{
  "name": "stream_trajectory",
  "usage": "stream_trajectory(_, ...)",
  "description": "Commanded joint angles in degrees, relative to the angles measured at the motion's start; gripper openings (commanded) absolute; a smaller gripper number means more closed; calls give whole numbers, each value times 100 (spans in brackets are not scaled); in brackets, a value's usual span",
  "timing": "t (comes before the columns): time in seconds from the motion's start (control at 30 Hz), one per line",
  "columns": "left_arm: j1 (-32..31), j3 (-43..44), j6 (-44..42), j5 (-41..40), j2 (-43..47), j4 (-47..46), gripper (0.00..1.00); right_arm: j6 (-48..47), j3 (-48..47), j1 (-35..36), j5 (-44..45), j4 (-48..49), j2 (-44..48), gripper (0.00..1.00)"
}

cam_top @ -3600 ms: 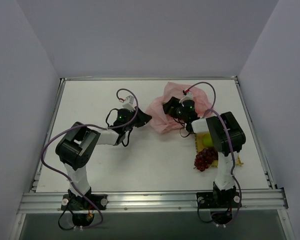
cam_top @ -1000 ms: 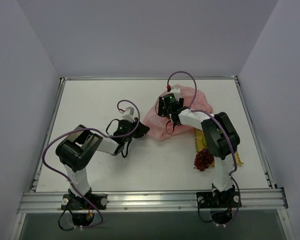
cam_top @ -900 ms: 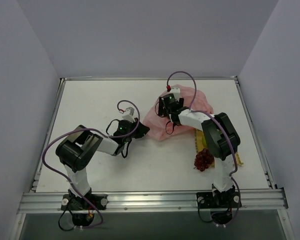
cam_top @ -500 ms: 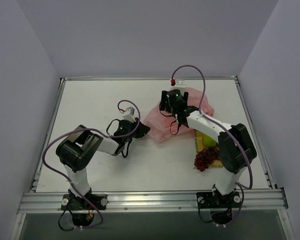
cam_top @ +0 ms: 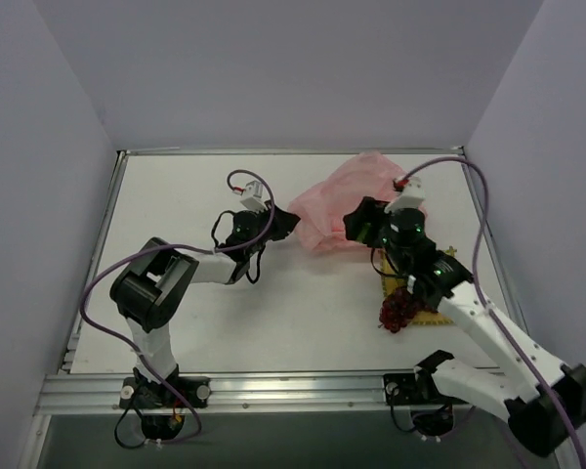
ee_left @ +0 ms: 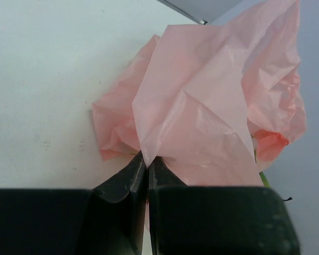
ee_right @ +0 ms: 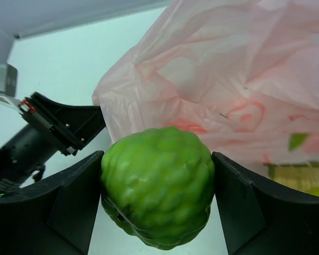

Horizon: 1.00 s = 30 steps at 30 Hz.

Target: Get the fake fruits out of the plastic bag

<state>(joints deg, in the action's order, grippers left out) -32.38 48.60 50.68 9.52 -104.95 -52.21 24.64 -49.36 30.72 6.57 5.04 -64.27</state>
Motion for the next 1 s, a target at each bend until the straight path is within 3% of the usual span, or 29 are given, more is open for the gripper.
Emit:
stream_trajectory(0.0,74,246,206,-108,-140,-561,2,819,321,-31,1247,-1089,1283,60)
stream_trajectory(0.13,144,273,319,-371,-184,-799,2,1998,848,-92,2558,-3002,2792,59)
stream_trajectory(0.27,180,404,460,-477,-315,-984,2,3264,929,-119,3192,-3930,3456,54)
stream_trajectory(0.43,179,317,654,-442,-404,-1397,2,3995,797,-329,3676,-4590,2693,54)
stream_trajectory(0.67,171,185,733,-319,-544,-1810,2,4505,1113,-1232,3651,-4564,2112,55)
stream_trajectory(0.97,180,79,839,-188,-623,-2127,3,5015,1420,-1683,3668,-4346,1497,62)
